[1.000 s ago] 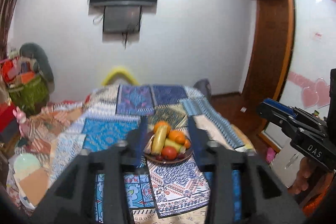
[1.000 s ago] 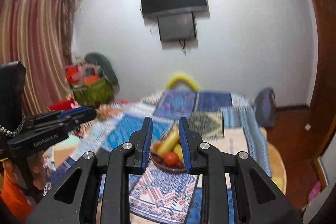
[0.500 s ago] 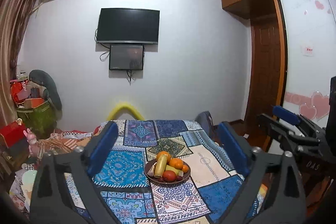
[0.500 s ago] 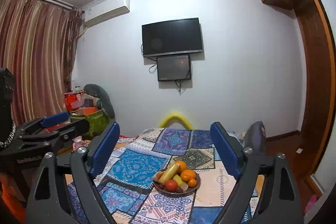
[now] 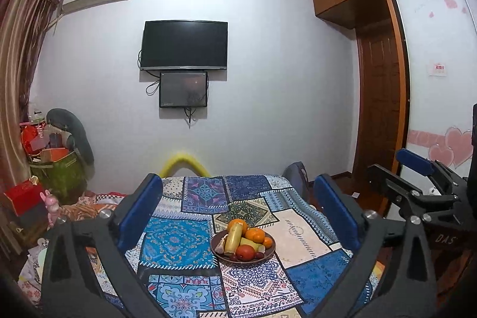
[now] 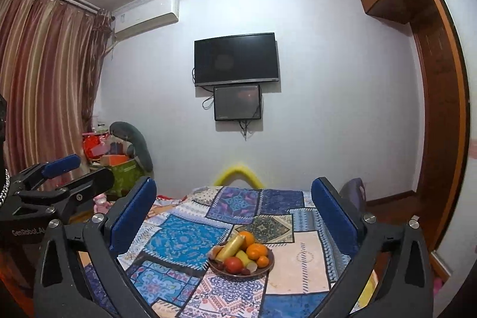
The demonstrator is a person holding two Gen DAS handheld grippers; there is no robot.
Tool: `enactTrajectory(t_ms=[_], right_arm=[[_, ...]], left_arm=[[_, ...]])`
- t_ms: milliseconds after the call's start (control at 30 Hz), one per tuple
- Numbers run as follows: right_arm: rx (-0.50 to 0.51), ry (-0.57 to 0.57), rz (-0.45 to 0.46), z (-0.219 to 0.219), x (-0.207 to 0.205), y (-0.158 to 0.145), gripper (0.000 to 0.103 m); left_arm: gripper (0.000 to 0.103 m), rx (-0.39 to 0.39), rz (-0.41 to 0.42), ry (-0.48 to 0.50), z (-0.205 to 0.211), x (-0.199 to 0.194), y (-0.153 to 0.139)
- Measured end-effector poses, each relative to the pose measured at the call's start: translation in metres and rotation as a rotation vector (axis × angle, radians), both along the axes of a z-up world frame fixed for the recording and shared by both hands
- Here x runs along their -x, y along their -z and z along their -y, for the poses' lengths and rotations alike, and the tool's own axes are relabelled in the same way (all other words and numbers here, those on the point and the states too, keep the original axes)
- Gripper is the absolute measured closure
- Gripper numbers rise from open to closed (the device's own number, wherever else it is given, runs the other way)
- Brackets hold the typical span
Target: Organize fruits
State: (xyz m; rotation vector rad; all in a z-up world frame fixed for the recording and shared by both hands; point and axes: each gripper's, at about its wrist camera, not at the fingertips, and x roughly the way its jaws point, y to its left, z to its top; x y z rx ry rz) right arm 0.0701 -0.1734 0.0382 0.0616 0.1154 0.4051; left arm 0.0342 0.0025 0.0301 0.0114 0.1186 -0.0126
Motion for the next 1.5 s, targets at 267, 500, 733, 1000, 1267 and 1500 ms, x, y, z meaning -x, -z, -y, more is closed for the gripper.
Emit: enactTrajectory(t_ms=[267, 500, 733, 1000, 1267, 1500], right_arm=[[0.014, 0.01, -0.003, -0.001, 0.001, -0.001, 0.0], [0.015, 0.021, -0.009, 0.002, 0.0, -0.002, 0.0], [0.02, 0.024, -0.015, 0.004, 0.0, -0.002, 0.0], [0.021, 0.027, -0.014, 0.004, 0.0, -0.004, 0.0], [0.017, 0.034, -0.009, 0.004, 0.002, -0.005, 0.0], [0.015, 0.036, -0.008, 0.004, 0.003, -0.005, 0.0]], left_arm=[[0.0, -0.002, 0.001, -0.012, 0.001, -0.002, 0.001], [0.0, 0.002, 0.001, -0.019, 0.002, -0.004, 0.003], [0.0, 0.002, -0.001, -0.022, 0.002, -0.007, 0.004], [0.0, 0.003, -0.001, -0.022, 0.002, -0.009, 0.004], [0.0, 0.008, 0.0, -0.017, 0.002, -0.009, 0.003], [0.0, 0.012, 0.002, -0.017, 0.0, -0.008, 0.004]])
